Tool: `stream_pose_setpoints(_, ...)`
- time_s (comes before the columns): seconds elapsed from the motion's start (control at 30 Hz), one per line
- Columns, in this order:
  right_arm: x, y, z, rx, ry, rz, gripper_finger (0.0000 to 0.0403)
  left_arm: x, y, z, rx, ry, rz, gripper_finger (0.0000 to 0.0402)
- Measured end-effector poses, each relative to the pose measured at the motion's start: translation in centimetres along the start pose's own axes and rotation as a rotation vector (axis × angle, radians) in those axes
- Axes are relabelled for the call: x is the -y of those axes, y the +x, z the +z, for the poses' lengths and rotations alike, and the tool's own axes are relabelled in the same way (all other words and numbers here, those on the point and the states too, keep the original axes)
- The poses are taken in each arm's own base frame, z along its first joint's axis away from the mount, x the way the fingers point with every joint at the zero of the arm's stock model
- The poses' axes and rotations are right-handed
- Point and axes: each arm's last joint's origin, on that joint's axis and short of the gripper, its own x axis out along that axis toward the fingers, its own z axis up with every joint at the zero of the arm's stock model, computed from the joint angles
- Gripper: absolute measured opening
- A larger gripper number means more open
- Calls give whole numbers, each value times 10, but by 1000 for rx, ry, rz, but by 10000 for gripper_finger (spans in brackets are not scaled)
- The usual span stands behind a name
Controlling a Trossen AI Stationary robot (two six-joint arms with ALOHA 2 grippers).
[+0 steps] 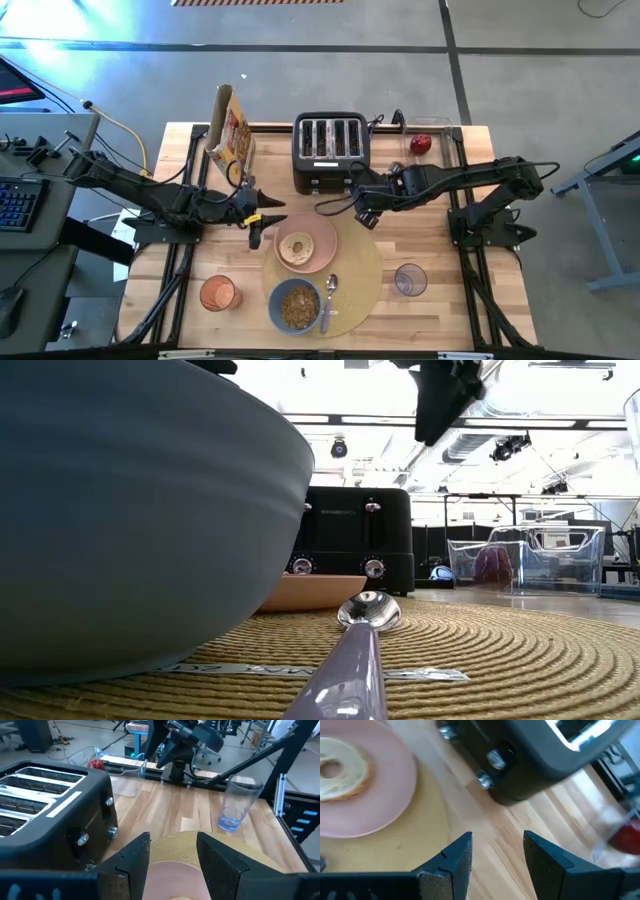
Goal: Arrange a breakfast setting
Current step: Put the red apple on the plate
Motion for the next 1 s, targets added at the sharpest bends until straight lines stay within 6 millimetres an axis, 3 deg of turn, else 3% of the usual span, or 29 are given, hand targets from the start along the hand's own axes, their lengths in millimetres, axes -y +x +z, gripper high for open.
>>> stream_pose_setpoints(0.5, 20, -3, -16, -87, 152, -260, 156, 0, 0, 0, -3, 10, 0, 151)
stream_pose_setpoints(1.0, 65, 16, 7, -137, 182, -359, 156, 0, 0, 0, -3, 10, -2, 151)
